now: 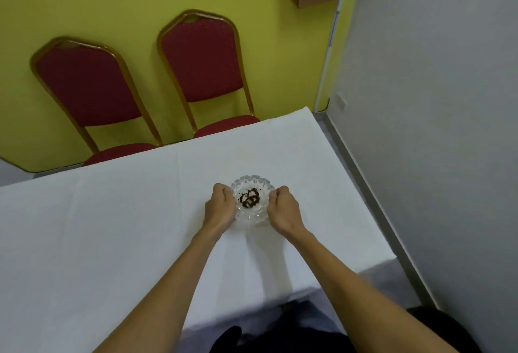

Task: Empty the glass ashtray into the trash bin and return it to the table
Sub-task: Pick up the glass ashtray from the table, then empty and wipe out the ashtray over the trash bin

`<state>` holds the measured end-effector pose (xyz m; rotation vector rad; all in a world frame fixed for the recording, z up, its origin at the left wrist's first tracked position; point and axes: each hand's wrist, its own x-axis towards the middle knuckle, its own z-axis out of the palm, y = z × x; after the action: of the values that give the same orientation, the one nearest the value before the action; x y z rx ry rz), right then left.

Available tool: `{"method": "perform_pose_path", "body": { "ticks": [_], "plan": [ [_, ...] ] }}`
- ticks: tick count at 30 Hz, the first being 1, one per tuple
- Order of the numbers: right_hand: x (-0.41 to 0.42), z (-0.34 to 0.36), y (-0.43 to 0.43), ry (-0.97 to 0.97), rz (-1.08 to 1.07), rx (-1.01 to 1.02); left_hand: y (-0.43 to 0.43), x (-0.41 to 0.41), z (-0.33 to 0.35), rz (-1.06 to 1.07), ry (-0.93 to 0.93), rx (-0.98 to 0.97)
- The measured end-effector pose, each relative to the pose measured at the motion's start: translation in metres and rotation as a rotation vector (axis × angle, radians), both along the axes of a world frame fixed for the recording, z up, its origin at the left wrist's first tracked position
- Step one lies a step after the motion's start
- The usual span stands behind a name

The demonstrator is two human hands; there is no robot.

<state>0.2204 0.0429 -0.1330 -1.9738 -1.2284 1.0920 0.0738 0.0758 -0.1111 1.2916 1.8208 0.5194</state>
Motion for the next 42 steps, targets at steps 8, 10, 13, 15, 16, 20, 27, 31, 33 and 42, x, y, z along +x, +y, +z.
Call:
{"method": "perform_pose_path", "body": {
  "ticks": [8,10,13,15,16,20,27,31,33,42],
  "plan": [
    [0.022,0.048,-0.088,-0.12,-0.344,0.156,-0.046,0.043,0.031,-0.422,-0.003,0.156],
    [0.028,0.054,-0.118,-0.17,-0.451,0.181,-0.067,0.056,0.032,-0.535,-0.012,0.145],
    [0.04,0.053,-0.161,-0.194,-0.608,0.179,-0.096,0.078,0.034,-0.676,-0.027,0.126],
    [0.048,0.049,-0.187,-0.193,-0.7,0.177,-0.114,0.093,0.036,-0.731,-0.046,0.125],
    [0.052,0.046,-0.199,-0.182,-0.741,0.178,-0.123,0.102,0.038,-0.75,-0.06,0.132],
    [0.074,0.041,-0.244,-0.169,-0.883,0.16,-0.159,0.141,0.04,-0.831,-0.112,0.142],
    [0.137,0.043,-0.316,-0.264,-0.98,0.138,-0.22,0.217,0.044,-0.995,-0.123,0.182],
    [0.175,0.03,-0.361,-0.271,-1.067,0.136,-0.266,0.265,0.031,-1.048,-0.126,0.191],
    [0.189,0.021,-0.384,-0.261,-1.134,0.121,-0.288,0.283,0.02,-1.096,-0.129,0.169],
    [0.234,-0.02,-0.449,-0.245,-1.258,-0.034,-0.344,0.347,-0.022,-1.272,-0.131,0.078]
  ]
}}
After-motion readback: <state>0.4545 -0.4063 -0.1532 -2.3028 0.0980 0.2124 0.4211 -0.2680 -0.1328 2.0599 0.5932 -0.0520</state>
